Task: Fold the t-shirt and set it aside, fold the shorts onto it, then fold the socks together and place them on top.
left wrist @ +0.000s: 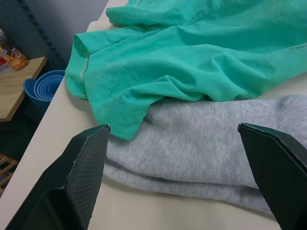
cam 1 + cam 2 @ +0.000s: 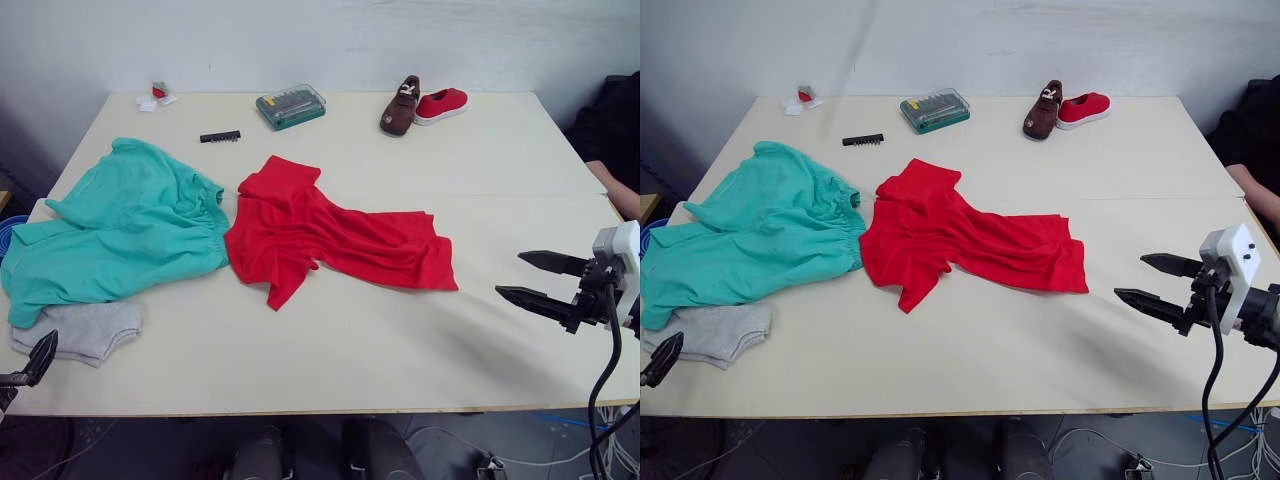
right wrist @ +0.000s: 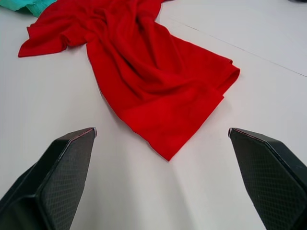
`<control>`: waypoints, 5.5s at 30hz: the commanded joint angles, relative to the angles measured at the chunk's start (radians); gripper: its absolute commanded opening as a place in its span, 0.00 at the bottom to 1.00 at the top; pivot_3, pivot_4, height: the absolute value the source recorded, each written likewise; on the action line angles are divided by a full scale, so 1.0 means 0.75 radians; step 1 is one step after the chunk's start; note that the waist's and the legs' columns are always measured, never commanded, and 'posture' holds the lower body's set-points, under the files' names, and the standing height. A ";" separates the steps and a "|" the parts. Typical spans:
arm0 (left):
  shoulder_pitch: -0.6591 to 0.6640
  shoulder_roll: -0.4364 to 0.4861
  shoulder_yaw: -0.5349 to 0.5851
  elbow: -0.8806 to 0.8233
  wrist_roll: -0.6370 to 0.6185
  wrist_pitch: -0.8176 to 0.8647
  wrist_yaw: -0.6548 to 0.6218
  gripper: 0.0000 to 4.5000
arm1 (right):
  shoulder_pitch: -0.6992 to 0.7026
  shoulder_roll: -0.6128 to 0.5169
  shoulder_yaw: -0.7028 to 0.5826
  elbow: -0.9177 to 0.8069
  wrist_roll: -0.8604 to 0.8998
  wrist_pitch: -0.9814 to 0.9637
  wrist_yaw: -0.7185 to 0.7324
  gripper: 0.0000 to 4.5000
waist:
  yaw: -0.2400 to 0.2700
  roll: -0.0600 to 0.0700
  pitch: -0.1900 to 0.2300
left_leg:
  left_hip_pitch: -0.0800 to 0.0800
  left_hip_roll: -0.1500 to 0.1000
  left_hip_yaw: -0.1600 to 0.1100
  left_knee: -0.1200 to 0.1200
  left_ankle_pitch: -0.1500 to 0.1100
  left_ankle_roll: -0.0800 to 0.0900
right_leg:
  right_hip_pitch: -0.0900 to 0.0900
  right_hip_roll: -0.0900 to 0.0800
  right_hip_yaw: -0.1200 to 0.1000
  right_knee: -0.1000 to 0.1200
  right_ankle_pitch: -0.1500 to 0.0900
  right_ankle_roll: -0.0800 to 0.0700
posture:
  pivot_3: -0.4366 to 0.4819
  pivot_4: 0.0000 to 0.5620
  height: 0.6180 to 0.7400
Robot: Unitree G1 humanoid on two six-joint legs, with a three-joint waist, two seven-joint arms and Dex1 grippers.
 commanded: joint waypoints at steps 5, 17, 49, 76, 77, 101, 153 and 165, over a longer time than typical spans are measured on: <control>-0.053 0.155 -0.143 -0.268 -0.026 0.082 -0.112 0.99 | 0.003 -0.030 -0.029 -0.149 -0.008 -0.018 -0.014 1.00 | 0.004 0.000 0.000 | 0.000 0.000 -0.001 0.001 0.001 -0.003 | 0.002 0.000 -0.001 0.000 0.000 0.000 | 0.48 0.27 1.00; -0.839 0.517 -0.990 -0.378 0.017 0.478 -0.295 0.99 | 0.067 -0.028 0.194 -0.372 -0.309 -0.217 -0.079 1.00 | 0.002 0.004 0.002 | 0.003 -0.001 -0.005 0.000 0.009 -0.003 | 0.008 0.001 -0.006 -0.001 0.000 0.001 | 0.48 0.27 1.00; -1.563 -0.082 -1.743 0.158 0.596 0.664 -0.129 0.18 | 0.111 0.111 0.301 -0.451 -0.448 -0.336 -0.285 1.00 | 0.038 -0.003 0.007 | 0.001 0.010 -0.003 0.022 0.011 -0.006 | 0.009 0.016 0.001 0.010 0.000 0.004 | 0.48 0.27 1.00; -1.466 0.236 -1.586 -0.011 0.387 0.639 -0.631 0.00 | -0.202 0.161 0.661 0.162 -0.941 -0.657 -0.406 0.50 | 0.026 -0.002 0.007 | 0.003 0.012 -0.001 0.026 0.011 -0.007 | 0.008 0.017 0.002 0.017 -0.002 0.002 | 0.48 0.27 1.00; -1.461 0.239 -1.583 -0.015 0.386 0.639 -0.631 0.00 | -0.215 0.169 0.670 0.181 -0.949 -0.654 -0.409 0.50 | 0.023 -0.002 0.007 | 0.003 0.012 -0.001 0.027 0.011 -0.007 | 0.008 0.017 0.002 0.018 -0.002 0.002 | 0.48 0.27 1.00; -1.286 0.490 -1.440 -0.094 0.282 0.512 -0.889 0.00 | 0.001 -0.098 0.482 0.013 -0.692 -0.670 -0.031 0.01 | 0.008 0.000 0.009 | 0.003 0.012 -0.001 0.025 0.010 -0.008 | 0.008 0.016 0.003 0.019 -0.003 0.000 | 0.48 0.27 1.00; -1.546 0.532 -1.252 0.265 0.236 -0.030 -1.034 0.00 | 0.184 -0.235 -0.081 -0.163 -0.432 -0.749 0.068 0.01 | 0.001 -0.004 0.027 | -0.021 0.015 0.003 0.047 0.013 -0.004 | -0.018 0.020 -0.005 0.033 0.006 -0.002 | 0.48 0.27 1.00; -1.117 0.624 -1.257 -0.037 0.260 0.090 -1.058 0.00 | 0.533 -0.181 -0.131 -0.288 -0.420 -0.676 0.256 0.01 | 0.004 -0.005 0.027 | 0.004 0.019 0.000 0.039 0.004 -0.011 | 0.008 0.019 -0.006 0.027 -0.002 -0.006 | 0.48 0.27 1.00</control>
